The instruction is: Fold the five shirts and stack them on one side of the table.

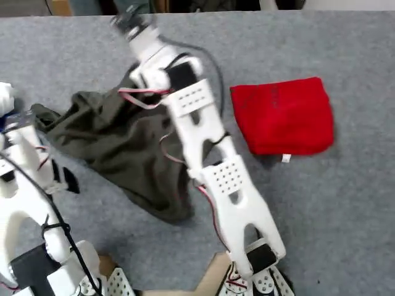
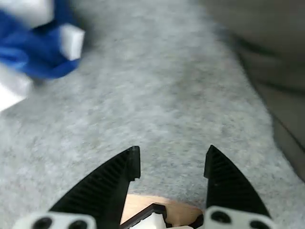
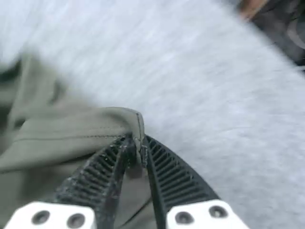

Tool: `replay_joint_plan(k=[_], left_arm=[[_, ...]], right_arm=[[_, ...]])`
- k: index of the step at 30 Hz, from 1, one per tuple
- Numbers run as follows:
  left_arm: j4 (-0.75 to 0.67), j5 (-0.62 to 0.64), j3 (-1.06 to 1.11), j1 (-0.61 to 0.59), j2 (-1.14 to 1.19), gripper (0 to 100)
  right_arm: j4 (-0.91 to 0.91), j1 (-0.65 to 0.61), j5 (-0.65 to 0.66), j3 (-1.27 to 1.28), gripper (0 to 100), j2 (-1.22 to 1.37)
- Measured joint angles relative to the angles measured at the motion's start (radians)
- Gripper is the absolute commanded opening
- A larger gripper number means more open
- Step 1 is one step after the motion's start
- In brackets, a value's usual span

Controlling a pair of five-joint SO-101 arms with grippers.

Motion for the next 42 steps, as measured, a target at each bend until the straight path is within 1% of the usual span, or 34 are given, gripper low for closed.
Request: replay_joint_plan(k=[4, 7, 13, 16, 20, 25, 27, 28, 30, 31, 32, 33, 34, 37, 42], left_arm=[[0.002, 0.000, -0.011, 0.158, 0.003, 23], [-0.003, 0.000, -0.043, 0.299, 0.003, 23], [-0.147, -0.002, -0.046, 0.586, 0.018, 24], [-0.210, 0.012, -0.046, 0.694, 0.052, 24], [-0.276, 0.126, -0.051, 0.807, 0.150, 24], [-0.321, 0.288, -0.123, 0.914, 0.371, 23], [-0.321, 0.345, -0.176, 0.931, 0.480, 19], [-0.319, 0.367, -0.209, 0.933, 0.529, 15], [-0.307, 0.394, -0.261, 0.934, 0.611, 3], [-0.290, 0.399, -0.290, 0.936, 0.640, 2], [-0.269, 0.402, -0.324, 0.936, 0.655, 5], [-0.249, 0.404, -0.354, 0.928, 0.671, 4], [-0.232, 0.405, -0.381, 0.907, 0.677, 2], [-0.180, 0.399, -0.428, 0.812, 0.675, 3], [-0.075, 0.221, -0.466, 0.595, 0.608, 3]], right_arm=[[-0.083, 0.074, -0.075, 0.000, 1.3, -0.038], [-0.146, 0.121, -0.135, 0.000, 1.3, -0.043], [-0.262, 0.180, -0.252, 0.000, 1.3, -0.043], [-0.307, 0.209, -0.269, 0.000, 1.3, -0.043], [-0.322, 0.253, -0.269, 0.000, 1.3, -0.043], [-0.322, 0.281, -0.244, 0.000, 1.3, -0.043], [-0.322, 0.281, -0.233, 0.000, 1.3, -0.043], [-0.322, 0.279, -0.226, 0.002, 1.3, -0.043], [-0.322, 0.279, -0.215, 0.014, 1.3, -0.043], [-0.322, 0.282, -0.212, 0.020, 1.3, -0.043], [-0.322, 0.288, -0.206, 0.025, 1.3, -0.043], [-0.322, 0.293, -0.201, 0.031, 1.3, -0.043], [-0.322, 0.299, -0.196, 0.037, 1.3, -0.043], [-0.322, 0.315, -0.196, 0.046, 1.3, -0.043], [-0.313, 0.344, -0.189, 0.046, 1.3, -0.043]])
